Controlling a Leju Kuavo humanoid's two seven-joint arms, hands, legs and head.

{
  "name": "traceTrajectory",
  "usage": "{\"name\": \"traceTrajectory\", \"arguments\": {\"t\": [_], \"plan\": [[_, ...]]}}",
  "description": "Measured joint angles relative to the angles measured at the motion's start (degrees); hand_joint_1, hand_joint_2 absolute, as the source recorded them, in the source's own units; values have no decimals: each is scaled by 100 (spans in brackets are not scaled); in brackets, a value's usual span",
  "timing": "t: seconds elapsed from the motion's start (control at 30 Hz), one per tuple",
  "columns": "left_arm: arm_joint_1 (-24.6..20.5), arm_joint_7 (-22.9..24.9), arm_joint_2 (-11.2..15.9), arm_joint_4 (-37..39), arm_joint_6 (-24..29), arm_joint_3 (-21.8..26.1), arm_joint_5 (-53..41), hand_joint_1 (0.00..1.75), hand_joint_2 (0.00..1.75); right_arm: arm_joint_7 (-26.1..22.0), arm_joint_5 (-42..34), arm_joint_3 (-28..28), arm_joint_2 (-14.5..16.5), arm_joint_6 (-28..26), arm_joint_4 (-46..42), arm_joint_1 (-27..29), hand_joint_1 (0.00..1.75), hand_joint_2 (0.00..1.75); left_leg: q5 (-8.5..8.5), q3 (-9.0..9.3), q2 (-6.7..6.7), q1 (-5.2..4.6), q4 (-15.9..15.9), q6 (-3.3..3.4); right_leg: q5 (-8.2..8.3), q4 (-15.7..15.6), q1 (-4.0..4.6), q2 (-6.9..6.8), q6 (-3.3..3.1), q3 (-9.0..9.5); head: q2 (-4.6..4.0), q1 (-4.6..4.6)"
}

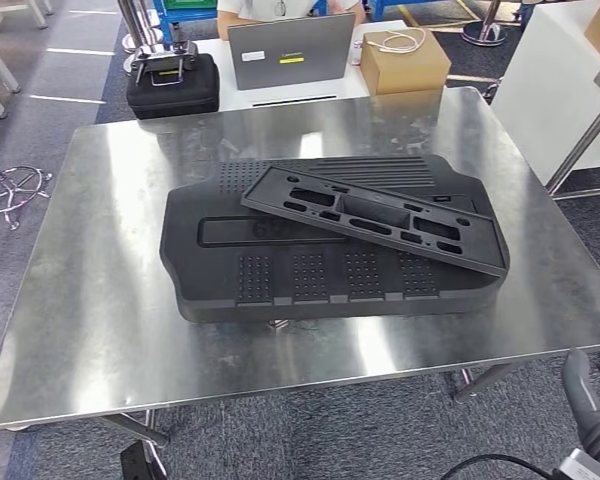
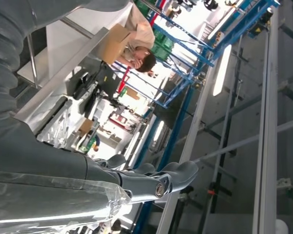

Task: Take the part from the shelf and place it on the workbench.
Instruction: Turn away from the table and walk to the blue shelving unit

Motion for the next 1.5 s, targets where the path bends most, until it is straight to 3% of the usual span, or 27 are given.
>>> {"name": "traceTrajectory", "arguments": {"t": [0.03,0.07,0.1,0.17,0.23,0.3,0.37,0.43,0.5,0.53,0.57,0.6,0.63,0.7,0.77,0.83,0.9,0.97,1.03,1.07,1.1,1.13,1.23,1.3,1.37,1.43,1.5], "plan": [[2,1,0,0,1,1,0,0,0,0,-2,-5,7,0,13,11,0,175,-118,-121,0,-5,314,9,9,1,19,-5,-16,-14,0,0],[2,2,0,0,1,2,0,0,0,1,-4,-8,13,0,25,20,0,175,-128,-153,0,-12,436,25,15,3,35,-7,-25,-25,1,0],[2,3,0,0,2,3,0,0,0,2,-7,-10,17,0,36,27,0,175,-31,-72,0,-21,324,48,19,5,45,-5,-31,-30,1,0],[-2,4,1,0,2,4,0,0,0,4,-12,-16,21,0,49,34,0,175,326,322,0,-44,-403,105,23,11,52,2,-29,-25,1,0],[-9,1,1,0,2,4,0,0,0,4,-27,-30,26,0,53,40,0,175,540,626,0,-66,-1025,133,35,30,70,7,6,-44,0,2],[-8,-3,0,0,2,5,0,0,0,0,-53,-49,34,-1,54,52,0,175,560,671,-3,-89,-1183,142,70,32,78,9,74,-80,1,5],[-2,-4,0,0,2,8,0,0,0,-10,-85,-69,43,-1,54,63,0,175,599,658,3,-87,-1224,195,55,41,61,10,138,-100,1,8],[-5,-5,-1,0,2,10,0,0,0,-23,-114,-103,48,-1,54,77,0,175,651,643,20,-73,-1258,260,-200,310,49,6,186,-189,0,11],[-7,-5,-3,0,3,11,0,0,0,-30,-131,-137,52,-1,56,99,0,175,682,610,38,-80,-1258,296,-631,967,42,0,224,-410,1,15],[-2,-5,-4,0,5,13,0,0,0,-32,-138,-148,55,-1,61,114,0,175,697,591,46,-88,-1256,307,-786,1294,40,0,238,-509,1,15],[2,-5,-4,0,8,16,0,0,0,-32,-142,-154,57,-1,68,129,0,175,714,571,53,-96,-1254,313,-839,1475,40,0,245,-539,1,15],[5,-5,-4,0,12,19,0,0,0,-33,-146,-158,57,-1,75,140,0,175,730,552,57,-103,-1251,313,-785,1456,40,0,245,-475,0,15],[7,-5,-4,0,16,22,0,0,0,-33,-151,-162,58,-1,81,146,0,175,744,537,58,-109,-1249,311,-645,1225,42,0,238,-311,0,15],[4,-5,-7,0,24,28,0,0,0,-26,-169,-172,59,0,85,148,0,175,770,515,56,-123,-1245,291,-333,432,60,6,194,172,0,15],[-1,-5,-10,0,29,35,0,0,0,-3,-199,-181,60,-2,85,155,0,175,811,491,56,-127,-1244,239,-207,-101,95,13,144,457,0,11],[-2,-5,-11,0,32,40,0,0,0,21,-223,-188,60,-3,86,164,0,175,865,465,56,-117,-1248,170,-184,-199,119,13,98,460,0,8],[-2,-5,-10,0,37,49,0,0,0,32,-237,-193,63,-3,86,162,0,175,753,421,47,-108,-1173,111,-109,-242,101,-10,14,420,0,7],[-4,-5,-8,0,40,63,0,0,0,41,-277,-199,67,-3,89,165,0,175,343,289,39,-91,-756,63,-27,-268,78,-37,-66,349,1,2],[-2,-5,-7,0,41,83,0,0,0,48,-345,-205,67,-3,95,181,0,175,-85,102,39,-69,-63,24,38,-256,80,-49,-87,247,1,-1],[0,-5,-6,0,41,91,0,0,0,50,-374,-208,67,-3,98,193,0,175,-173,68,39,-60,170,10,72,-247,80,-53,-81,193,1,0],[0,-5,-5,0,41,96,0,0,0,52,-397,-212,67,-3,100,206,0,175,-147,126,40,-50,207,0,103,-233,79,-55,-70,137,1,0],[0,-5,-4,0,42,98,0,0,0,54,-413,-217,67,-3,102,218,0,175,-25,286,40,-39,19,-4,130,-214,75,-54,-56,85,1,0],[-11,-5,-2,0,43,98,0,0,0,57,-432,-230,66,-3,101,235,0,175,343,982,38,-27,-1097,9,184,-129,79,-47,11,-43,1,1],[-13,-5,-2,0,42,98,0,0,0,58,-436,-233,64,-4,99,237,0,175,369,1118,31,-50,-1387,49,237,-94,87,-45,83,-97,2,3],[-5,-5,-4,0,43,100,0,0,0,61,-443,-238,64,-5,99,245,0,175,428,1062,39,-65,-1396,133,277,-81,66,-40,162,-123,2,4],[-17,-5,-8,0,43,102,0,0,0,74,-460,-264,64,-5,99,259,0,175,524,979,58,-65,-1409,249,45,95,44,-33,218,-198,1,9],[-28,-5,-9,0,42,103,0,0,0,97,-495,-301,62,-5,101,272,0,175,628,854,73,-81,-1412,328,-492,695,37,-30,254,-370,1,13]]}}
